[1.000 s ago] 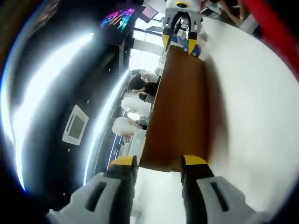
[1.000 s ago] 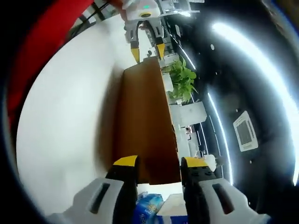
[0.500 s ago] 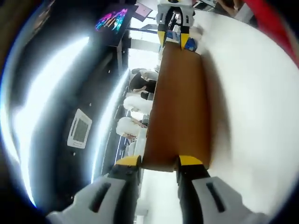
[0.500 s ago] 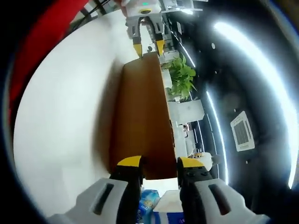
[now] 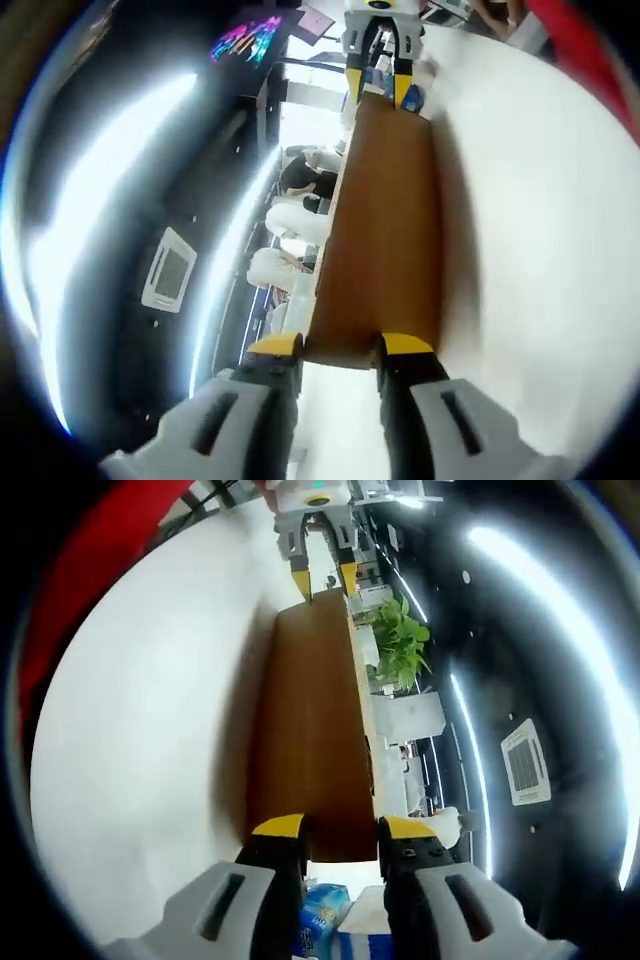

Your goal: Operate the shoe box by opening the lid, removing the specified soft item, and placing it in the target area until the item is outside and the box remains undamaged.

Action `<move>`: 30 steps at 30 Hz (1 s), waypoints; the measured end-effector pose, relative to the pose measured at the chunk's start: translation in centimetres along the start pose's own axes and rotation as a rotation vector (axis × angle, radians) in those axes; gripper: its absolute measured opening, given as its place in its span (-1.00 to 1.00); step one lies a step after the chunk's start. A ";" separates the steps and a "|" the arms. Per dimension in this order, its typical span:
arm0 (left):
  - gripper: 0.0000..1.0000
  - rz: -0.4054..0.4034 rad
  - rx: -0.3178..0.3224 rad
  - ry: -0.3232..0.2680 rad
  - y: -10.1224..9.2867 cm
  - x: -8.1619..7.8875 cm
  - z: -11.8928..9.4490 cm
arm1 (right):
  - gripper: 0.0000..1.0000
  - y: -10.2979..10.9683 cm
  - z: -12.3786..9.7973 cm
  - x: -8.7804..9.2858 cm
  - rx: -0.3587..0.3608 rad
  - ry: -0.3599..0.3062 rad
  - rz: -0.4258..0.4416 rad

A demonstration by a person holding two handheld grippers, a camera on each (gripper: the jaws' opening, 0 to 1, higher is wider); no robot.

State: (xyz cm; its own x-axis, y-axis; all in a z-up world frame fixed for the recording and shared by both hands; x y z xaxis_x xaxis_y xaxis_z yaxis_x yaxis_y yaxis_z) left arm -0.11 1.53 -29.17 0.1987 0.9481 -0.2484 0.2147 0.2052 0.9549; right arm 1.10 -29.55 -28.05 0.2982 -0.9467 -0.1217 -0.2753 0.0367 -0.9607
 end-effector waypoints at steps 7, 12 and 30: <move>-0.36 -0.041 0.020 -0.012 -0.3 0.1 0.0 | -0.45 0.3 0.0 0.1 -0.010 -0.009 0.060; -0.37 -0.086 0.007 -0.027 -0.5 0.2 0.0 | -0.46 0.6 0.0 0.2 0.004 0.004 0.013; -0.08 -0.672 0.161 -0.088 0.1 -0.1 -0.2 | -0.40 0.0 -0.4 -0.5 -0.155 -0.058 0.699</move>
State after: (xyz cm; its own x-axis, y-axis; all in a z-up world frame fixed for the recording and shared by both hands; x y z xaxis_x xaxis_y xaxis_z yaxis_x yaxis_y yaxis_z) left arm -0.33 1.48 -28.96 0.0483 0.6036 -0.7959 0.4557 0.6957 0.5553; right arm 0.62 -29.23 -27.94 0.0516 -0.6997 -0.7126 -0.5445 0.5784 -0.6074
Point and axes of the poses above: the point that each gripper's makers call its tool centre point, and the gripper's own axes: z roughly forward along the fingers, y roughly to its left, x roughly out of its underside, the point moved 9 cm from there along -z, roughly backward along the fingers, and after that the axes turned 9 degrees about y, right-handed, at the moved point
